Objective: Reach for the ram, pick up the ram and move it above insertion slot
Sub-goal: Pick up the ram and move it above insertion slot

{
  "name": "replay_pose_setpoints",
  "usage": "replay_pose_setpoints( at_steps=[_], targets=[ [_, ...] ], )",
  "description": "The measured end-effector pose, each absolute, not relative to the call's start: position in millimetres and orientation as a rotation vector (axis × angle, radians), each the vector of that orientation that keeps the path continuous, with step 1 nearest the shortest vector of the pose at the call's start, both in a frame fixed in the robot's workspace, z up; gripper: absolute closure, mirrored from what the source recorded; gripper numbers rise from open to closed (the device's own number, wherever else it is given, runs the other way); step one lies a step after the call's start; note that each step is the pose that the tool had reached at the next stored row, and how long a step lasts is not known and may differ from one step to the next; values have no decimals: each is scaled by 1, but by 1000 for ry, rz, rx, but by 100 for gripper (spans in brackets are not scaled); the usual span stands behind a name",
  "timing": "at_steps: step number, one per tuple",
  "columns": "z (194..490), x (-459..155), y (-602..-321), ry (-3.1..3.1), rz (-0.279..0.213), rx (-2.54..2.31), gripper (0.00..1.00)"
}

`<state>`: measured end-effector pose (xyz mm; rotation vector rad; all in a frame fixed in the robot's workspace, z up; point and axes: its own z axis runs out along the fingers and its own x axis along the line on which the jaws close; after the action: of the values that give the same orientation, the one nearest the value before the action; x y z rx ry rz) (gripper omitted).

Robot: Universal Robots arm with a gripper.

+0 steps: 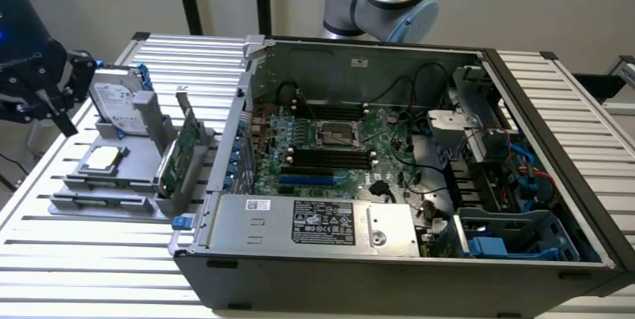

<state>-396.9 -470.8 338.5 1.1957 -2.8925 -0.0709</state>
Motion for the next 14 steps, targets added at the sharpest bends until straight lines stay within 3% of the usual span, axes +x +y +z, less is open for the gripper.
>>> replay_pose_setpoints(
  at_steps=[14],
  targets=[
    [337,-397,-471,-2727,-57,1560,89]
  ],
)
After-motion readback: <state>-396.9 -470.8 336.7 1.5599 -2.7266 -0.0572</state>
